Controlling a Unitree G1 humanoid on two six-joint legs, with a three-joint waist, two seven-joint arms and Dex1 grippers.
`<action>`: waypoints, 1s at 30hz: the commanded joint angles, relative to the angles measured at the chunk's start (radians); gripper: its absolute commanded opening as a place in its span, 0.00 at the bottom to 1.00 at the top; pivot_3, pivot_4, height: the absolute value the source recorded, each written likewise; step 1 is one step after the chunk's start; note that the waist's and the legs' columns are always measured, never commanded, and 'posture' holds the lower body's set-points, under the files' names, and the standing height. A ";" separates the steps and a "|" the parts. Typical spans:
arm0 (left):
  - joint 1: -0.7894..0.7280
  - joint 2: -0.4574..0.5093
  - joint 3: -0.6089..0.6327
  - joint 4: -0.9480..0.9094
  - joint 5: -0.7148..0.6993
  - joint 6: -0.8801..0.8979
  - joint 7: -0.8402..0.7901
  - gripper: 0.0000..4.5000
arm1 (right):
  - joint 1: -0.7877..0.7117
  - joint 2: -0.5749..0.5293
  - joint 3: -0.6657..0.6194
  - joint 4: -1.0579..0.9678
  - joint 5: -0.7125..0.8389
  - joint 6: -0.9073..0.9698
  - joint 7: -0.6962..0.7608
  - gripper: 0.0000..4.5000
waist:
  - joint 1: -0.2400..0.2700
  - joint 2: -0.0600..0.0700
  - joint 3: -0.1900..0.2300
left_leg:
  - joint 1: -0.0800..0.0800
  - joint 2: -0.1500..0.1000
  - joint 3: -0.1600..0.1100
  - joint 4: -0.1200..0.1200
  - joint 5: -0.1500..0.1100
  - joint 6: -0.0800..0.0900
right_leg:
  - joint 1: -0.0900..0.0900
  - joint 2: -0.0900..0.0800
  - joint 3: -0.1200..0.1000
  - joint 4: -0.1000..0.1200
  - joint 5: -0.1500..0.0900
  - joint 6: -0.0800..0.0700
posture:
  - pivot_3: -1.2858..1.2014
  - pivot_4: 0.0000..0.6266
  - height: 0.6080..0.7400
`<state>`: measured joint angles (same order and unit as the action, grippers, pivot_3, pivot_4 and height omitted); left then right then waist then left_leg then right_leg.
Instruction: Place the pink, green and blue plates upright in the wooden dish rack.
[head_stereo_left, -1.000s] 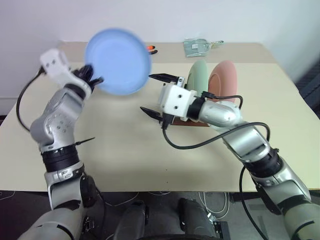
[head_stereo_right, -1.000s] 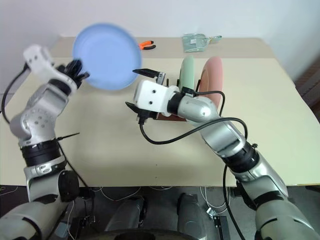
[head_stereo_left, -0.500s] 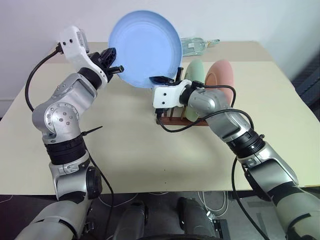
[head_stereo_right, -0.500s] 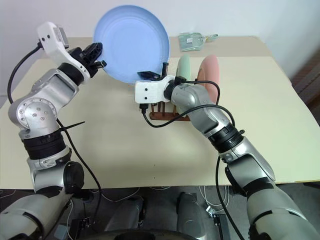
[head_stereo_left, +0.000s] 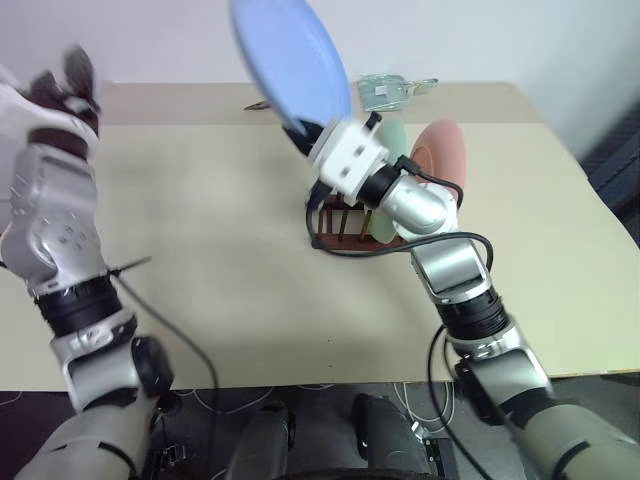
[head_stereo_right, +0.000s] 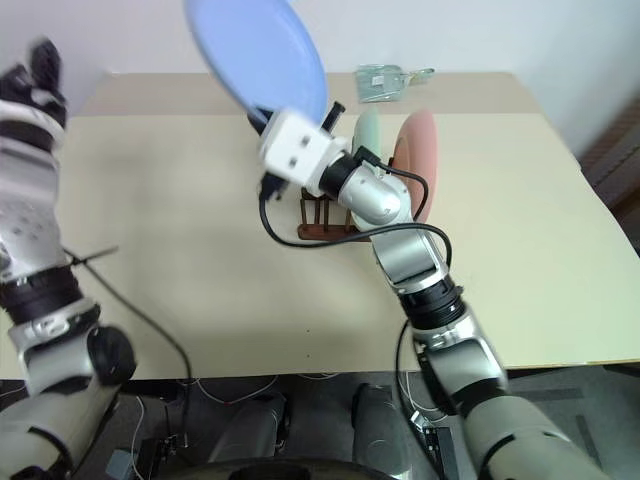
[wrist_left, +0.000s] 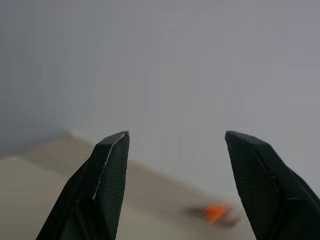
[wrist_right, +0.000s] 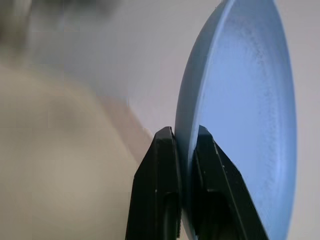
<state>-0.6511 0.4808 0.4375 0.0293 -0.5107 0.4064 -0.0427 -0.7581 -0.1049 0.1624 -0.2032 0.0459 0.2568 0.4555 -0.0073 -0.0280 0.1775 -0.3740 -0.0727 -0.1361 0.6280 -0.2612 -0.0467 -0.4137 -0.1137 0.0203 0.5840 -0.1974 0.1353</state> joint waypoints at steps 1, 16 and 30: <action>0.115 -0.018 -0.132 -0.025 0.088 -0.077 -0.122 0.69 | 0.007 0.116 -0.183 -0.204 0.356 0.299 -0.098 0.00 | 0.004 0.000 0.000 | 0.000 0.000 -0.002 0.000 0.000 0.000 | 0.001 0.000 0.000 -0.001 0.000 0.000 | 0.52 0.24 1.00; 0.455 -0.028 -0.438 -0.157 0.166 -0.239 -0.585 0.69 | 0.071 0.226 -0.420 -0.376 0.922 0.763 -0.659 0.00 | -0.011 0.005 0.000 | 0.000 0.002 0.000 -0.007 0.000 0.000 | -0.012 0.002 0.002 0.010 -0.001 -0.007 | 0.52 0.24 1.00; 0.465 -0.056 -0.460 -0.187 0.195 -0.221 -0.595 0.70 | 0.023 0.084 -0.308 -0.216 0.862 0.741 -0.625 0.45 | -0.012 0.005 0.000 | 0.000 0.002 0.001 -0.005 0.000 0.000 | -0.011 0.002 0.002 0.010 -0.001 -0.007 | 0.52 0.24 1.00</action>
<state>-0.1889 0.4263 -0.0235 -0.1180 -0.3175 0.1891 -0.6371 -0.6910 -0.0052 -0.1695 -0.4032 0.9347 1.0348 -0.2101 -0.0189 -0.0230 0.1773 -0.3742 -0.0709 -0.1351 0.6226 -0.2607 -0.0466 -0.4244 -0.1121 0.0224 0.5940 -0.1986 0.1288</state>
